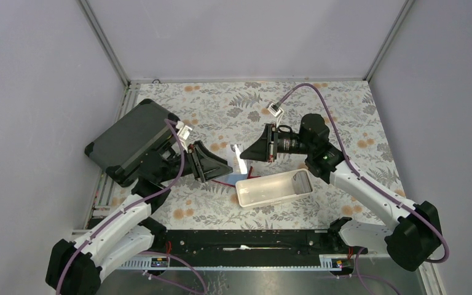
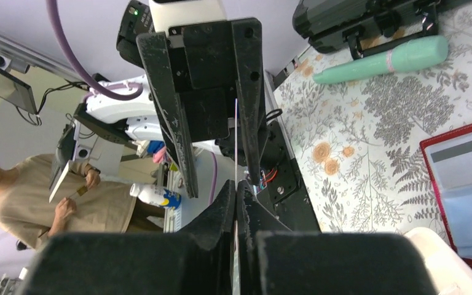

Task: Put the credit cards into the card holder
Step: Insert the credit card into the card holder.

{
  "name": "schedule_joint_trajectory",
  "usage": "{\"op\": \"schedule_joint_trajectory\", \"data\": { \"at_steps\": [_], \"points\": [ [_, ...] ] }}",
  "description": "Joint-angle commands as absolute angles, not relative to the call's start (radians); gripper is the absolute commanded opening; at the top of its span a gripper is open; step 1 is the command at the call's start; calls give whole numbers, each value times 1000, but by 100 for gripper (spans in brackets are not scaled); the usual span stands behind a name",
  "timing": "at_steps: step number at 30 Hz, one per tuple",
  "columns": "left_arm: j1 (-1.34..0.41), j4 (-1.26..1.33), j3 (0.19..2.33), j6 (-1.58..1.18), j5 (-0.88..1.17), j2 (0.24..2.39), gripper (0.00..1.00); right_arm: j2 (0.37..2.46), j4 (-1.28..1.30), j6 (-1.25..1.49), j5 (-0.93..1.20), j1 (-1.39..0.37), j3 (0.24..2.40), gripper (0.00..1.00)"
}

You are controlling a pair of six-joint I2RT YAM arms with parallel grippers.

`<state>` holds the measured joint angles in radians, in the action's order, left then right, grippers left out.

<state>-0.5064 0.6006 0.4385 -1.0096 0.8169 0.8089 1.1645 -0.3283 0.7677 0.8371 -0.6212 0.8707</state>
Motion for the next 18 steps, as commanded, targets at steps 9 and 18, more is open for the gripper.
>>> {"op": "schedule_joint_trajectory", "data": {
  "at_steps": [9, 18],
  "points": [
    [-532, 727, 445, -1042, 809, 862, 0, 1191, -257, 690, 884, -624, 893, 0],
    [-432, -87, 688, -647, 534, 844, 0, 1204, 141, 519, 505, -623, 1016, 57]
  ]
}}
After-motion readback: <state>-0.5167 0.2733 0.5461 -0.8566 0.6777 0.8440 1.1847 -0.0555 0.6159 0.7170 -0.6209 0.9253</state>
